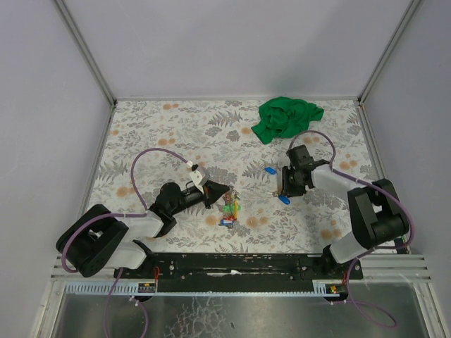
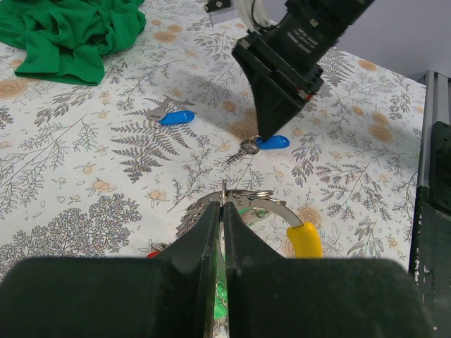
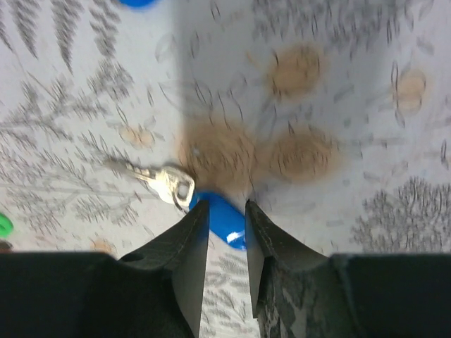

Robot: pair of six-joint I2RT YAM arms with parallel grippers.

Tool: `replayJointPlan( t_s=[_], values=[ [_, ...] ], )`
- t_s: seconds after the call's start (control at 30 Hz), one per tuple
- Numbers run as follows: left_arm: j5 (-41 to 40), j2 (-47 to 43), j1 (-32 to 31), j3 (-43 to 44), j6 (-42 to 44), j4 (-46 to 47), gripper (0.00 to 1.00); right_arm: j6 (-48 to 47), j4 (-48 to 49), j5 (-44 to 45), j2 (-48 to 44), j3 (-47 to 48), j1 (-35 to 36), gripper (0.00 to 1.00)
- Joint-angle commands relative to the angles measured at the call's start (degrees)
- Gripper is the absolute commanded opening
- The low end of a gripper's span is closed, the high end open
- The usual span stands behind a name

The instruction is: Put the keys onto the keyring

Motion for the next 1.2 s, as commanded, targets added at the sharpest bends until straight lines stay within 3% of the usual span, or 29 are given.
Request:
replayJointPlan(
  t_s=[0.0, 0.27, 0.67, 1.17],
  values=[
    [0.3, -0.1, 0.3, 1.2, -0.2, 1.3, 0.00, 0.5, -5.2, -1.0, -5.7, -1.5, 0.7, 0.35],
    [0.2, 0.0, 0.4, 1.3, -0.1, 1.2, 0.00, -10.1, -11.7, 3.3, -8.8, 5.0, 6.2, 0.42],
    [-0.1, 0.3, 0.3, 1.4, 0.5, 1.0, 0.00, -23.9, -20.0, 5.1, 4.1, 16.8, 11.4, 0.30],
    [-0.1, 0.4, 0.3, 1.5, 1.2, 0.6, 0.00, -30.5, -28.9, 9.7, 15.2, 25.5, 13.4, 0.32]
  ],
)
